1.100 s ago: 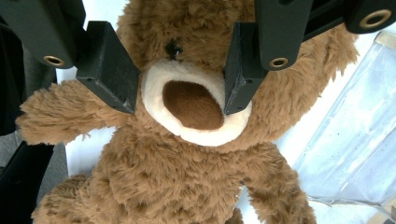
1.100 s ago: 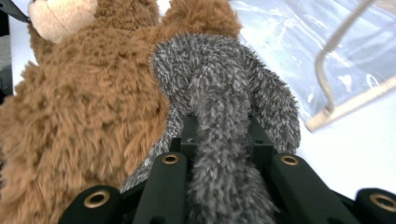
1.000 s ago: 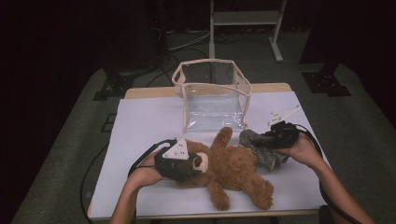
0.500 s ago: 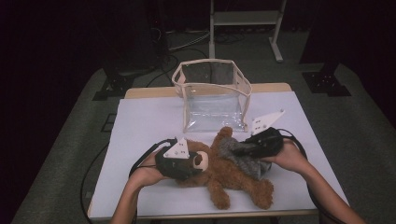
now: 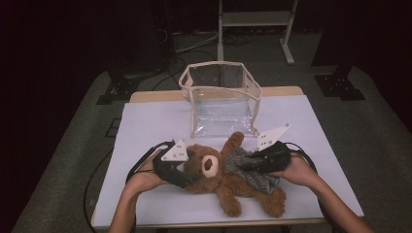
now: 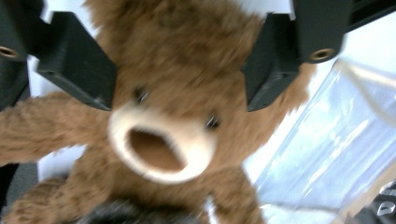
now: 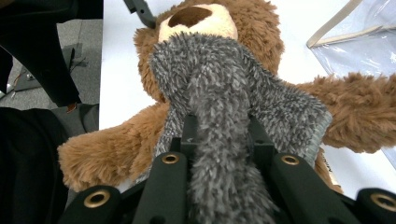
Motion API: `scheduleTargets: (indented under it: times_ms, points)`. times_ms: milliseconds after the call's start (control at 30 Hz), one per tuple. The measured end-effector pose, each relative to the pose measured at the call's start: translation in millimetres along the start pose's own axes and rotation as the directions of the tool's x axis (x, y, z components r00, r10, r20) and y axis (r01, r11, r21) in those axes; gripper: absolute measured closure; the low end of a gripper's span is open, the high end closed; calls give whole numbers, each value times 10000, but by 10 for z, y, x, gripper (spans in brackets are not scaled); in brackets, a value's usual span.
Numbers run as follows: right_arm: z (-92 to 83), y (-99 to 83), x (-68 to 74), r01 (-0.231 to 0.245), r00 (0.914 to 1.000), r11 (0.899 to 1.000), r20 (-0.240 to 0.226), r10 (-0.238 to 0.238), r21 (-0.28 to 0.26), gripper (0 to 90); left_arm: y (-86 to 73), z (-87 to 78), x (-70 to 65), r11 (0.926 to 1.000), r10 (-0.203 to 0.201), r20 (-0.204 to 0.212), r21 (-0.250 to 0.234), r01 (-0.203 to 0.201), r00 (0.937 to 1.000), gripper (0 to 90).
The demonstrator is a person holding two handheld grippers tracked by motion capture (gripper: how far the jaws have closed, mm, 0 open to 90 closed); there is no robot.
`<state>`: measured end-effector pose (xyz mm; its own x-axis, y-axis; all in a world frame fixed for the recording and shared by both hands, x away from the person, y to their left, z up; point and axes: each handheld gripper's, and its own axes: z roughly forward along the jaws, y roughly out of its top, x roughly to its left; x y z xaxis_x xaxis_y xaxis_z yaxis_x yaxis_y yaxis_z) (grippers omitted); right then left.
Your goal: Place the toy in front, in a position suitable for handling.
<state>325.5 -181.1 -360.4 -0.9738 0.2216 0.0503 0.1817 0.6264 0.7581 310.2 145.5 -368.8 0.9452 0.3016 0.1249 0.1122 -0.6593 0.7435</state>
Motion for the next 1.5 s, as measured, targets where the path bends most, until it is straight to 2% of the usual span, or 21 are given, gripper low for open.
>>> scheduleTargets:
  times_ms: [33, 133, 200, 333, 500, 633, 867, 1100, 1333, 1500]
  points:
    - [-10, -6, 3, 25, 10000, 10000, 26, -25, -30, 738, -28, 7, 5, 9999, -124, 55, -95, 125, 9999, 207]
    - [-66, -41, 6, 5, 9998, 9999, 199, -3, -125, 737, -96, 49, 22, 9999, -102, 236, 121, 99, 9997, 198]
    - [-116, -79, 2, -173, 9993, 9997, 322, 179, -179, 737, -135, 95, 28, 9995, -188, 350, 251, 179, 9992, 196]
    - [-227, -212, -26, -534, 9968, 9982, 587, 549, -266, 734, -209, 174, 30, 9987, -505, 638, 58, 502, 9967, 225]
    - [-315, -368, -11, -878, 9933, 9959, 740, 891, -207, 723, -235, 168, 4, 9982, -599, 635, -20, 602, 9962, 308]
    - [-355, -485, 4, -1090, 9911, 9937, 740, 1105, -247, 719, -249, 164, -17, 9984, -573, 623, 27, 573, 9964, 316]
    - [-321, -670, 1, -1465, 9873, 9886, 575, 1483, -343, 718, -259, 172, -19, 9983, -587, 678, 16, 588, 9960, 317]
    - [-246, -605, -80, -1536, 9869, 9861, 407, 1563, -628, 721, -292, 207, -11, 9956, -888, 775, -222, 908, 9930, 316]
    - [-214, -485, -217, -1317, 9892, 9906, 599, 1337, -374, 723, -248, 250, -49, 9949, -878, 923, -415, 919, 9919, 317]
    - [-225, -486, -281, -1380, 9884, 9896, 586, 1402, -392, 724, -199, 267, -81, 9952, -795, 939, -495, 844, 9924, 319]
